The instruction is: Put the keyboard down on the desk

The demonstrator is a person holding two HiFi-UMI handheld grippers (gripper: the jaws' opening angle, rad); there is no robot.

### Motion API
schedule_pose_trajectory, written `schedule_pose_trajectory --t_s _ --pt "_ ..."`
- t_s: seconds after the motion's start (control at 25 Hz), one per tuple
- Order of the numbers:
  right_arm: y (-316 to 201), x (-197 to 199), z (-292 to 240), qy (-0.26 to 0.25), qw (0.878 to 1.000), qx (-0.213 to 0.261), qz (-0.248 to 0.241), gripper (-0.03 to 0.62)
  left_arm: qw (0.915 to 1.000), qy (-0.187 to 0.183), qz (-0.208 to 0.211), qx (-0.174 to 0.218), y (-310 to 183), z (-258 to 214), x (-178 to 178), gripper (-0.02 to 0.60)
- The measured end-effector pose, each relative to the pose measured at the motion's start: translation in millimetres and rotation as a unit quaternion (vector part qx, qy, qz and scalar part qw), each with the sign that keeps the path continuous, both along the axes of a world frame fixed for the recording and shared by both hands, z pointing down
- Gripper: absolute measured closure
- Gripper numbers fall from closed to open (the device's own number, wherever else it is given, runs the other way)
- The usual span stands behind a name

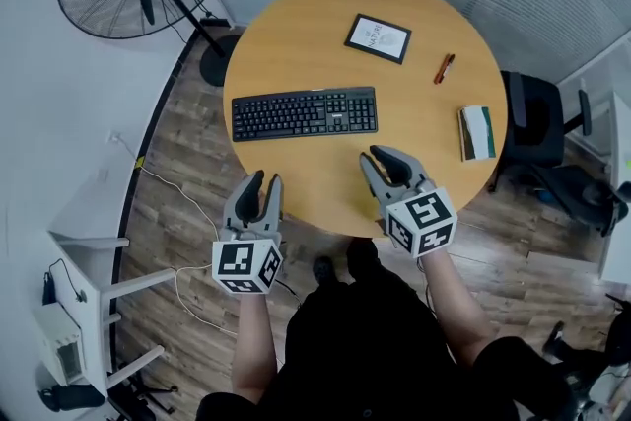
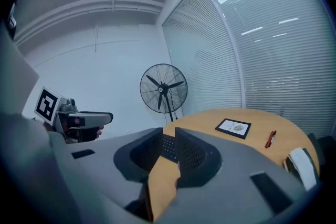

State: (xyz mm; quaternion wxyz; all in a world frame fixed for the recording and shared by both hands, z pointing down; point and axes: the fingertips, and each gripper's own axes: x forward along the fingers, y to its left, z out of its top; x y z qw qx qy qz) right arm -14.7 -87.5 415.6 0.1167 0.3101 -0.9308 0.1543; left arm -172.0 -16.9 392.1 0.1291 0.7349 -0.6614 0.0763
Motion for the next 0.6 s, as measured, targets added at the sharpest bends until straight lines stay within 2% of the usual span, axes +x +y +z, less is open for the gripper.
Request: schedule_pose_trajectory --t_s 0.36,0.6 --pt "65.7 -10.9 -25.6 -0.001 0.999 0.02 0.026 0.543 0.9992 -0.002 0.029 0.028 59.5 -21.9 -7.7 0.541" --pt "104.7 -4.7 -40.9 0.0 0.998 0.035 0.05 0.561 0.9983 0.006 0.043 0.04 89.5 -31.8 -5.0 0.543"
